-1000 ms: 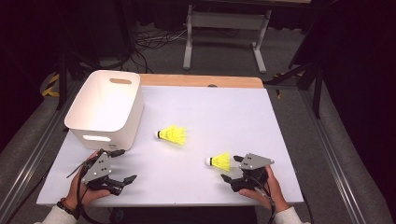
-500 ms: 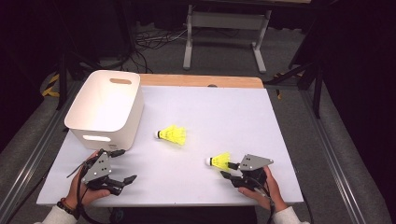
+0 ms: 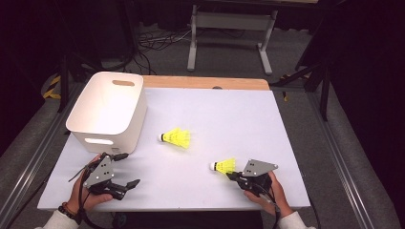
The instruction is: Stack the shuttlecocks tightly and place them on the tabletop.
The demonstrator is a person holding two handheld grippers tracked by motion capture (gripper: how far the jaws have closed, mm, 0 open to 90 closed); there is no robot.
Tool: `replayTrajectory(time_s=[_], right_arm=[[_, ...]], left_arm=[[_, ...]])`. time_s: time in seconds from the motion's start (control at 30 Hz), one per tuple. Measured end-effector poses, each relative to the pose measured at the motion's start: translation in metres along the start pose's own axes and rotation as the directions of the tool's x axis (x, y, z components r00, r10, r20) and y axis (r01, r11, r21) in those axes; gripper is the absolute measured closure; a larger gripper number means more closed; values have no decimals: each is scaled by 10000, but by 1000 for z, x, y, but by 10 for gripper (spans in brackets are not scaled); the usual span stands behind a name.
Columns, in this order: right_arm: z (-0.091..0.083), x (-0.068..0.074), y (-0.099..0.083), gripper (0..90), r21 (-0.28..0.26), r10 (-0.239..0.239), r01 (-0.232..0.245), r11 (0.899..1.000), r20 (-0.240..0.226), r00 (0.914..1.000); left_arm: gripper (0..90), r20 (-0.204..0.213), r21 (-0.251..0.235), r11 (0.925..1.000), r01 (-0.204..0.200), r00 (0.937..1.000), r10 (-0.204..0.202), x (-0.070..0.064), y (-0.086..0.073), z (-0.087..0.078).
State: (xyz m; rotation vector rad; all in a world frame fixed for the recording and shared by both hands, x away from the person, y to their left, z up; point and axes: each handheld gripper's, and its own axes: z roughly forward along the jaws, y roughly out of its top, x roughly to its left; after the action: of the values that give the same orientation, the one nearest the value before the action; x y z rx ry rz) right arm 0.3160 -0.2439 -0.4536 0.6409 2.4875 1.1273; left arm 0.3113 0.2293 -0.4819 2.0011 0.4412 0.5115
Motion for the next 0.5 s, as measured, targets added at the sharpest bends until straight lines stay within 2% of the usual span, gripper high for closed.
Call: replayTrajectory(time_s=[0.5], right_arm=[[-11, -2, 2, 900, -724, -33, 52, 9974, 274, 9996]], left_arm=[[80, 66, 21, 10000, -3, 10000, 3, -1, 0, 2]])
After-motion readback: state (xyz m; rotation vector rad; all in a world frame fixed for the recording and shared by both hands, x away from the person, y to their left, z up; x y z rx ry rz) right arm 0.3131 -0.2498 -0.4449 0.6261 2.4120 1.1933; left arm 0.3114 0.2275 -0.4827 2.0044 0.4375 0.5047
